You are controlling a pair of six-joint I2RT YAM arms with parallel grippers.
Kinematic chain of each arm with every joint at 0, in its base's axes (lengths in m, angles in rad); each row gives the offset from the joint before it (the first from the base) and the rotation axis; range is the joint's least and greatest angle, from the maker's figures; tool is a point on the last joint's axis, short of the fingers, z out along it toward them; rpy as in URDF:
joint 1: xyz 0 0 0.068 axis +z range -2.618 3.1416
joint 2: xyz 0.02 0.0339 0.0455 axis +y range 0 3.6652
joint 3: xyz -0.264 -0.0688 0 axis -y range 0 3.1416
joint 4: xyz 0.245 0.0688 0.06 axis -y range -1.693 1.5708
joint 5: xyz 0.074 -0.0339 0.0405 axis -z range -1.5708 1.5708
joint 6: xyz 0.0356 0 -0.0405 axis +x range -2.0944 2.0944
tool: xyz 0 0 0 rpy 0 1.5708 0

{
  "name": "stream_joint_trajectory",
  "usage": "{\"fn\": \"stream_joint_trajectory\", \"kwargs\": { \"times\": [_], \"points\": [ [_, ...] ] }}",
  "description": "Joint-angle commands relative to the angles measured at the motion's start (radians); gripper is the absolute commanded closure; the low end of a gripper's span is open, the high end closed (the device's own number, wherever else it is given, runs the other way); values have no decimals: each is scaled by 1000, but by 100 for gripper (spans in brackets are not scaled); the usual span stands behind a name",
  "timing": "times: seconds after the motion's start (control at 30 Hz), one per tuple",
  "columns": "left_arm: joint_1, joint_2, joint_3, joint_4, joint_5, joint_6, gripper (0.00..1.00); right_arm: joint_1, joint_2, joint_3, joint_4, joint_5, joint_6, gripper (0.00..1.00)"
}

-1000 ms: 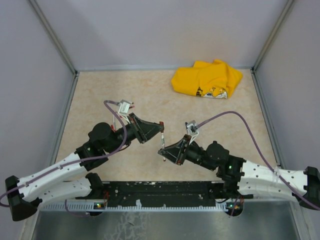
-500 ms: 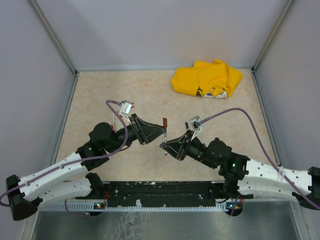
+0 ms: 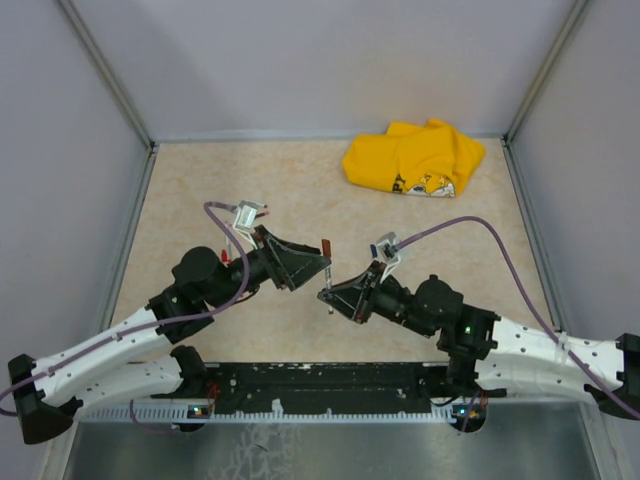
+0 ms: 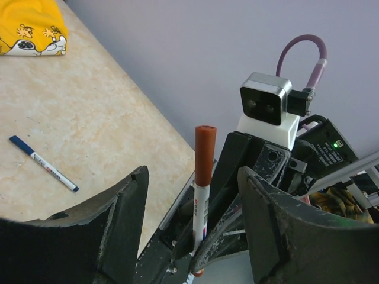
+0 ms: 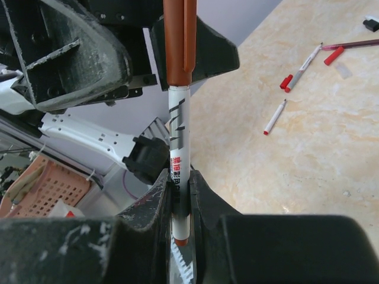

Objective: Insert the pens into the pen caps
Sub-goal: Press the pen cap onto the pen.

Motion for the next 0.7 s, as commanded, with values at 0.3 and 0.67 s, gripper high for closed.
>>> {"fn": "stream_joint_trajectory", "kwargs": {
  "times": [0.3, 0.67],
  "points": [
    [-5, -40, 11, -22, -75, 17, 34, 0, 40, 5, 45, -128, -13, 100],
    [-5, -32, 6, -15, -50, 13, 50, -1, 40, 9, 49, -123, -15, 100]
  ]
}}
